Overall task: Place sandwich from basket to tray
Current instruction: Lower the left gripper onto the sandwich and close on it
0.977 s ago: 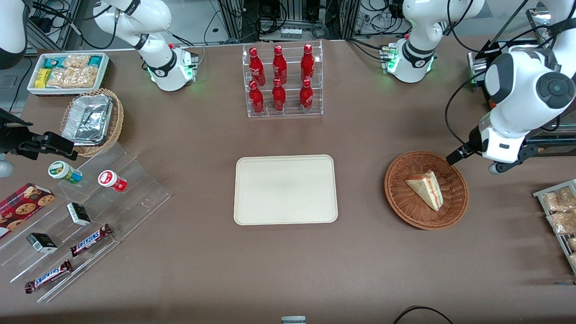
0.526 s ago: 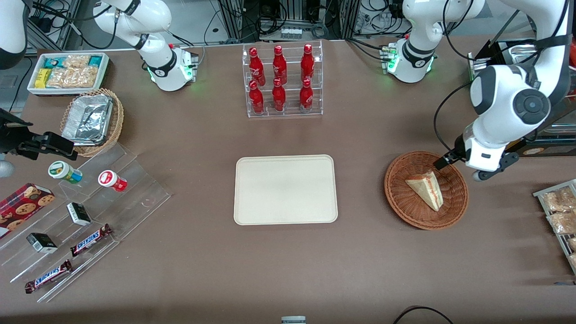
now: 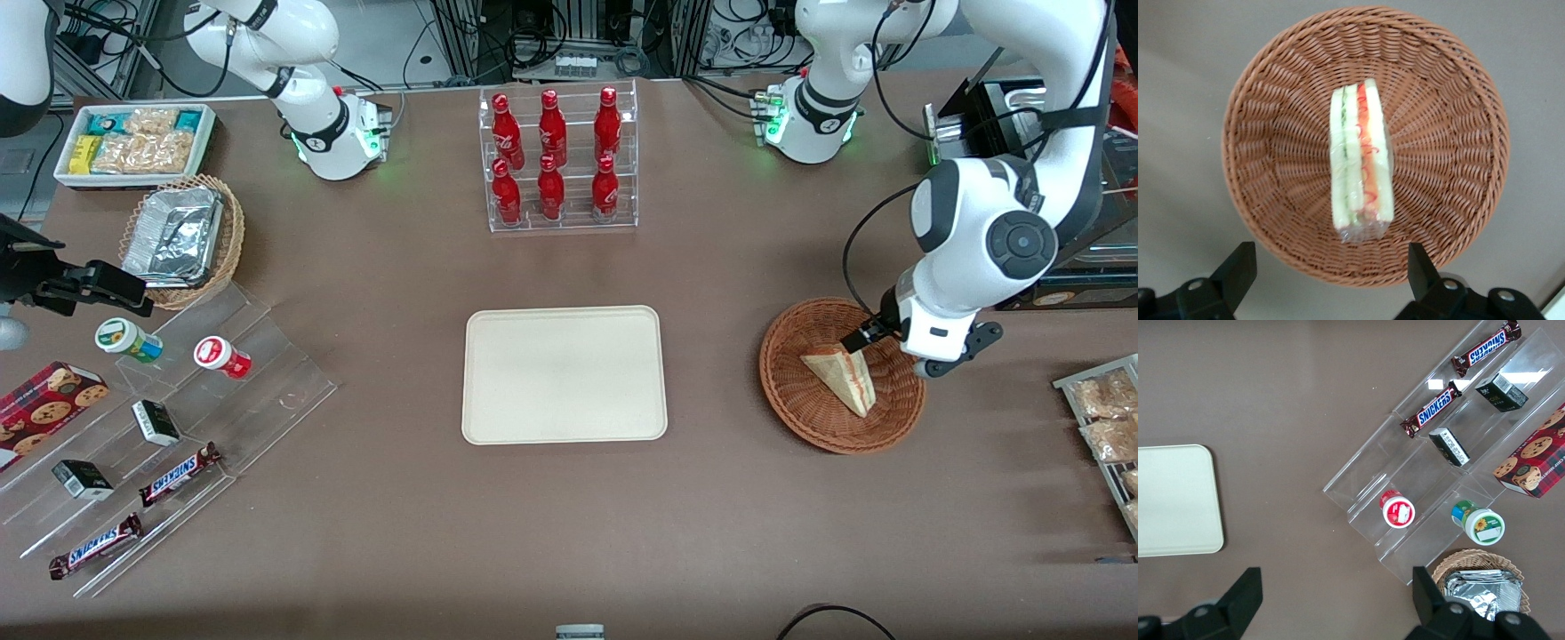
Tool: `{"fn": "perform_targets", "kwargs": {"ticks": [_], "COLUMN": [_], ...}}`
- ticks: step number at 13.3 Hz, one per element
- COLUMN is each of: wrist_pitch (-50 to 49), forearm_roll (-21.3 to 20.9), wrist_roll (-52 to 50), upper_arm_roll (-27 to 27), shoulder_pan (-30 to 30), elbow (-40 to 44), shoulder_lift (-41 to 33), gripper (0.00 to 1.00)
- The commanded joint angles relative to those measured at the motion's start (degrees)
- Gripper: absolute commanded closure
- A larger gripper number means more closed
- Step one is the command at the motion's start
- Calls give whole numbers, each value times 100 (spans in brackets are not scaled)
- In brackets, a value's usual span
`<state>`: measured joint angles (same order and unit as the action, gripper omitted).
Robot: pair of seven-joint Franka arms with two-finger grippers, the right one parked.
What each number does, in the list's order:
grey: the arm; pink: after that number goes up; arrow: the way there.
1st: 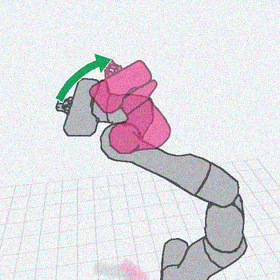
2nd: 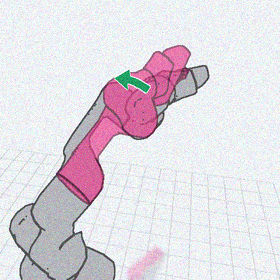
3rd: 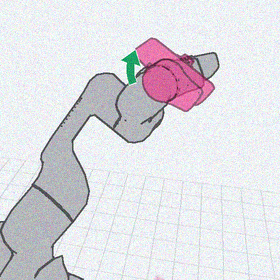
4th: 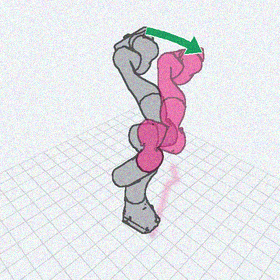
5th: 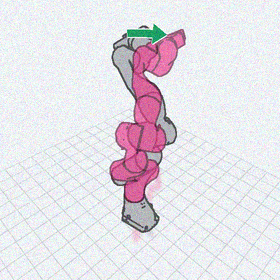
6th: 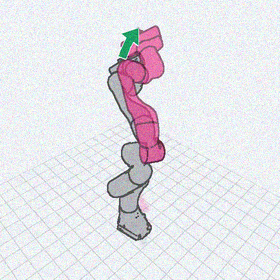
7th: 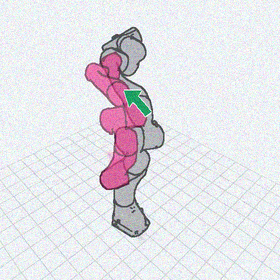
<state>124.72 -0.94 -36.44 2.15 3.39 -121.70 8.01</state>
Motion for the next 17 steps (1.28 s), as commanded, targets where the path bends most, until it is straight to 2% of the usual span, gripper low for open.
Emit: {"fn": "perform_targets", "kwargs": {"ticks": [1,13,15,17], "wrist_pitch": [297,1634,1731,1732], "forearm_roll": [-64,-65,-65,-65], "wrist_roll": [-179,-293,-398,-565], "upper_arm_roll": [5,5,5,5], "shoulder_pan": [56,74,65,65], "elbow": [121,-213,-266,-310], "shoulder_lift": [280,816,895,913], "gripper": [0,0,4,18]}}
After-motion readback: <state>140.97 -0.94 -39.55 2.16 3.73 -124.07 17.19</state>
